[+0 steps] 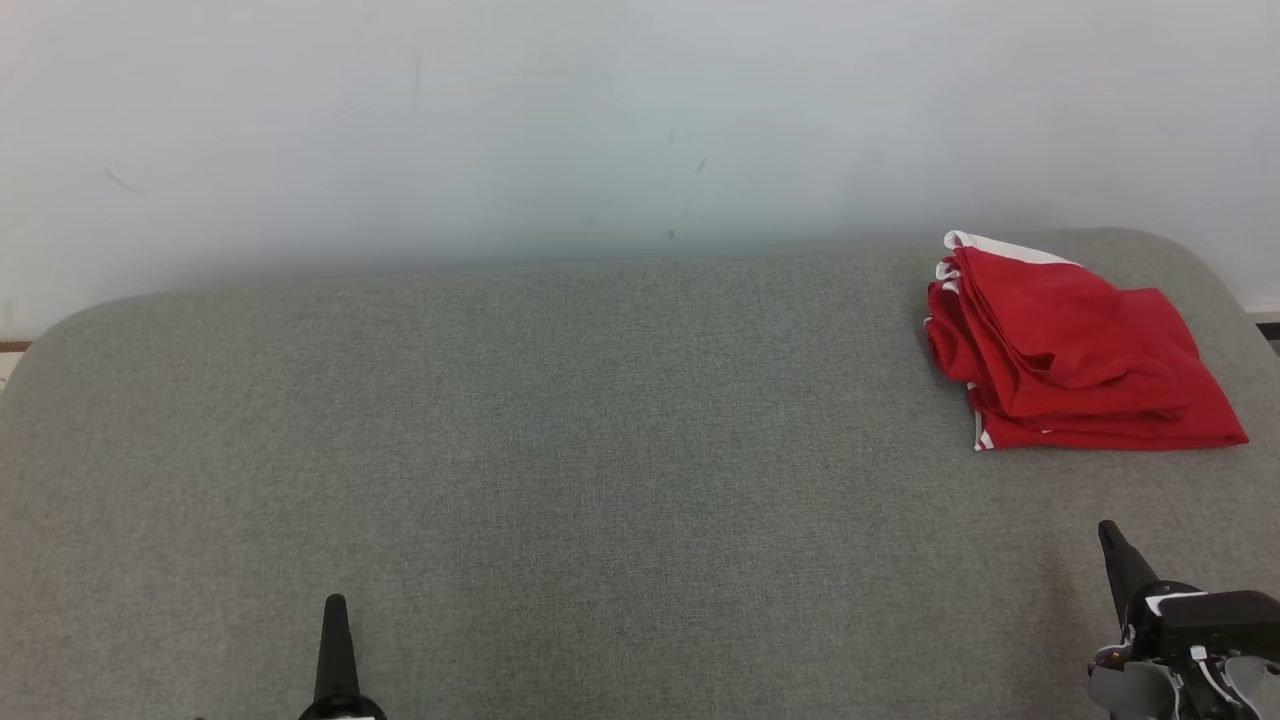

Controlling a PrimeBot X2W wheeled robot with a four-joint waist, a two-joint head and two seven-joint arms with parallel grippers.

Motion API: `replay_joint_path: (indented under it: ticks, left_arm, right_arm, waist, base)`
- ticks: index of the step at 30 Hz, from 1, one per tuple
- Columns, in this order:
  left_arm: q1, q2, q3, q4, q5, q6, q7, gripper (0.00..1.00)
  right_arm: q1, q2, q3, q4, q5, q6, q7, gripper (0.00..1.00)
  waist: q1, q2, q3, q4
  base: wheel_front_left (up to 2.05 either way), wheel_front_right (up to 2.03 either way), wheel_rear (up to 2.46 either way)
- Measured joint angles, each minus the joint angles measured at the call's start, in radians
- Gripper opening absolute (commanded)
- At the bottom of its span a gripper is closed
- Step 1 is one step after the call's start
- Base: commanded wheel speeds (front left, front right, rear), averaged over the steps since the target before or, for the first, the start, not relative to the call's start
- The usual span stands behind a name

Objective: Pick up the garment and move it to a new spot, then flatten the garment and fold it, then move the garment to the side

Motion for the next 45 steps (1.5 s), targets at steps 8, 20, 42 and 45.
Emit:
replay_joint_path:
  ticks: [8,20,42,45]
  left_arm:
    - [-0.015,0.000,-0.015,0.016,-0.073,-0.008,0.000,0.00]
    - [-0.040,0.000,-0.035,0.039,-0.179,-0.017,0.000,0.00]
    - [-0.074,-0.001,-0.068,0.076,-0.345,-0.035,-0.003,0.00]
    - [-0.080,-0.001,-0.070,0.077,-0.355,-0.035,-0.003,0.00]
  right_arm:
    - [-0.013,-0.001,-0.031,0.011,0.067,0.000,0.031,0.00]
    - [-0.033,-0.002,-0.074,0.029,0.161,0.000,0.079,0.00]
    - [-0.070,-0.005,-0.143,0.055,0.309,0.000,0.152,0.00]
    - [-0.071,-0.005,-0.147,0.056,0.314,0.000,0.153,0.00]
  waist:
    - [0.0000,0.0000,0.003,0.001]
    - [0.0000,0.0000,0.008,0.001]
    - [-0.0002,0.0000,0.017,0.003]
    - [-0.0002,0.0000,0.018,0.003]
  base:
    - [0.00,0.00,0.00]
    - [0.00,0.00,0.00]
    - [0.00,0.00,0.00]
    - [0.00,0.00,0.00]
